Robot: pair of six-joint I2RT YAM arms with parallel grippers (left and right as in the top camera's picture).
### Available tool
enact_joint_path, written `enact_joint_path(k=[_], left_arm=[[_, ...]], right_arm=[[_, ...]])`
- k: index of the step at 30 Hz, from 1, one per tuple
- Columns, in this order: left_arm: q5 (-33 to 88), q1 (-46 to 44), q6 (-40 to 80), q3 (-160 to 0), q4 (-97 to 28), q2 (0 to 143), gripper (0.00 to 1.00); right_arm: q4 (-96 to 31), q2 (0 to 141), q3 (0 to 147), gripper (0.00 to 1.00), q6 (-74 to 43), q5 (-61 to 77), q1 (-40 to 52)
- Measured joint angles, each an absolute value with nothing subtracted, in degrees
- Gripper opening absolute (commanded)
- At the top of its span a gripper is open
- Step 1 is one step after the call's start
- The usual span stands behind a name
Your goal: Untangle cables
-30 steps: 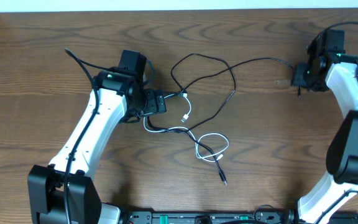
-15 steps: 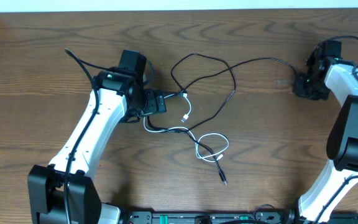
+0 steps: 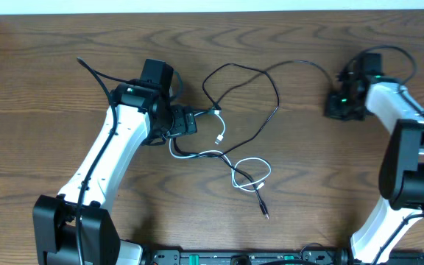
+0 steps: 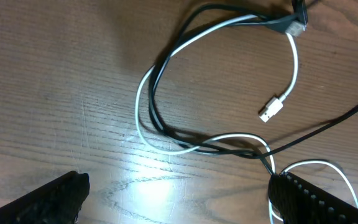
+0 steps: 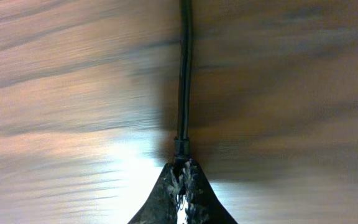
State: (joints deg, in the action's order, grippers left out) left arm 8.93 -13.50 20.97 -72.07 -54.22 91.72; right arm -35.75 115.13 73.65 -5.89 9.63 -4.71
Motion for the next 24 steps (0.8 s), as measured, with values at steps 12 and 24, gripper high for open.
enact_joint_path(k=[12,24], left_arm=[[8.93,-13.50,20.99,-72.07,-54.22,91.72,0.98],[8.91,-13.50,20.97,-72.07,-54.24,91.72,0.98]], right_arm=[[-35.86,114.89,70.13,0.04,-9.65,26.02,17.65],[-49.89,116.97,77.97,0.33,-10.31,23.62,23.31]])
